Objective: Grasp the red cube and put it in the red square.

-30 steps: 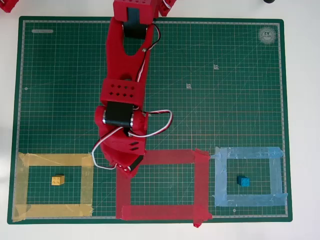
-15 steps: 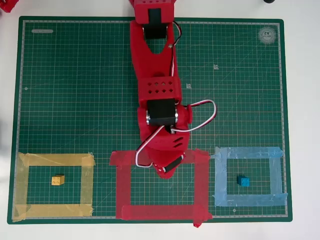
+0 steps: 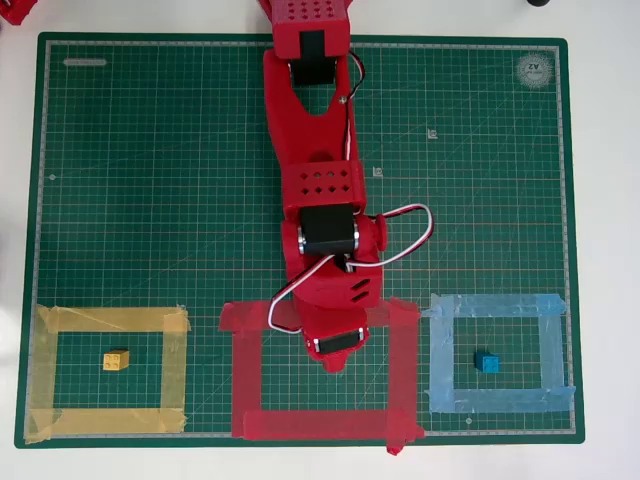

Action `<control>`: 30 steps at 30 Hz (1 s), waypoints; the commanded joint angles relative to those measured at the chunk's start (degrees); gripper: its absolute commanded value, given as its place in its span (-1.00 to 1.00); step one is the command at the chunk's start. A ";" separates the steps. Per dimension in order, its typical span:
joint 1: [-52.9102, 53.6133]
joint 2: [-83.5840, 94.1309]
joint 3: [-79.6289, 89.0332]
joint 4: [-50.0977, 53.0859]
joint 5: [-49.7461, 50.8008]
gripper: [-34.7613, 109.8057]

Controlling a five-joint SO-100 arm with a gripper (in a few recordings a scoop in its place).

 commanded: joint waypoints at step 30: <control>4.66 -0.18 -5.19 12.13 7.56 -0.53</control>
